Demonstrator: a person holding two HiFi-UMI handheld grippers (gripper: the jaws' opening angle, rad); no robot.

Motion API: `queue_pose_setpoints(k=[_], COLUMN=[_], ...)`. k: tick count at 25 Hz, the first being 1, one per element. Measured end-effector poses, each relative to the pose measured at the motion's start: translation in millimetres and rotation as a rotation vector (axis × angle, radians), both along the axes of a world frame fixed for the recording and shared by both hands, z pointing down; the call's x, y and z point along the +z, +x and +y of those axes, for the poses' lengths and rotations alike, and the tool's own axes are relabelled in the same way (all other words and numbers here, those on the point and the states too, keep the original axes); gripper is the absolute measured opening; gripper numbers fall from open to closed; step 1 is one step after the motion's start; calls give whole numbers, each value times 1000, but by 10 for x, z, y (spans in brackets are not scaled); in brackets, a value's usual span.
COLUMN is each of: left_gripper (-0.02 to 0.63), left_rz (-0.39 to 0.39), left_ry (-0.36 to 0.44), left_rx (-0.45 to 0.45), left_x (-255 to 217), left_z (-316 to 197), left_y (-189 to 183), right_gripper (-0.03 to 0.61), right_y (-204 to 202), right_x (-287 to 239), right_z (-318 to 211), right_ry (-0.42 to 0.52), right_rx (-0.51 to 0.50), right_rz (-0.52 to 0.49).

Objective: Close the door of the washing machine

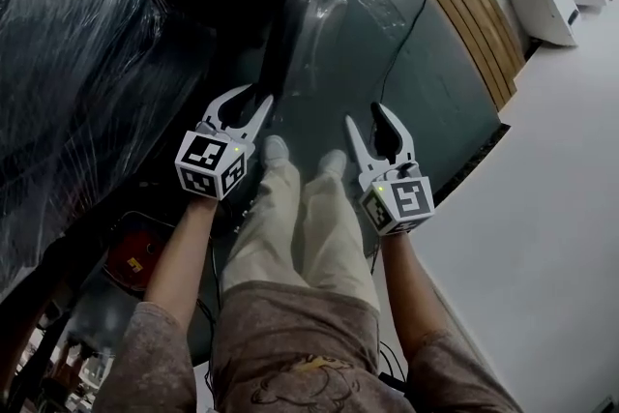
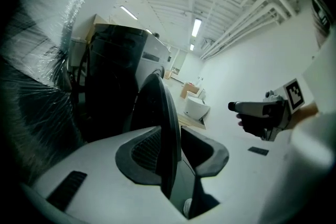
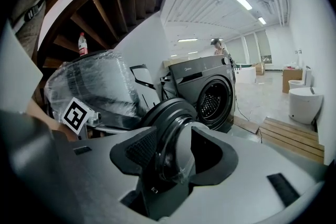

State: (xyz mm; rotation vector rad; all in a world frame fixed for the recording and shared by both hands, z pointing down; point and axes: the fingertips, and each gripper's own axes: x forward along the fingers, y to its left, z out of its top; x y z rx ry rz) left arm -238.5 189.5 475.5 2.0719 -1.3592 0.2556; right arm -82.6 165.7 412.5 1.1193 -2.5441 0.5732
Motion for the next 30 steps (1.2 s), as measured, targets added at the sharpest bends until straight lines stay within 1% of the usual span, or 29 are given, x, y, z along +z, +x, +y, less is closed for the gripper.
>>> queue_pose_setpoints(k=[3,8,12,19,23,25,30], left_gripper=[106,98,95,103,101,100,100], left_rz=[12,36,48,38,42,42,56], left_ry=[-2,-1,-6,-33,-25,-29,-53], left_rx=[40,80,132,220,267,276,265], left_x=[9,24,14,21,-10,-16,-29], left_z=[-22,-112,-191,-370,-521,-598,-798], left_y=[166,469,768,1284,1577,1685,1891], right_gripper=[176,176,176,176,176,176,169], right_y=[99,306,515,787,980,1056,1240], right_x=[7,1,37,77,123,136,193], right_z=[37,50,42,-95,-177,-201,-272], right_ry=[-5,-3,-26,-28,-38,-42,-78], right_rx=[21,68,103,140,180,180,166], right_rz=[10,9,13,-1,-5,-12,-23])
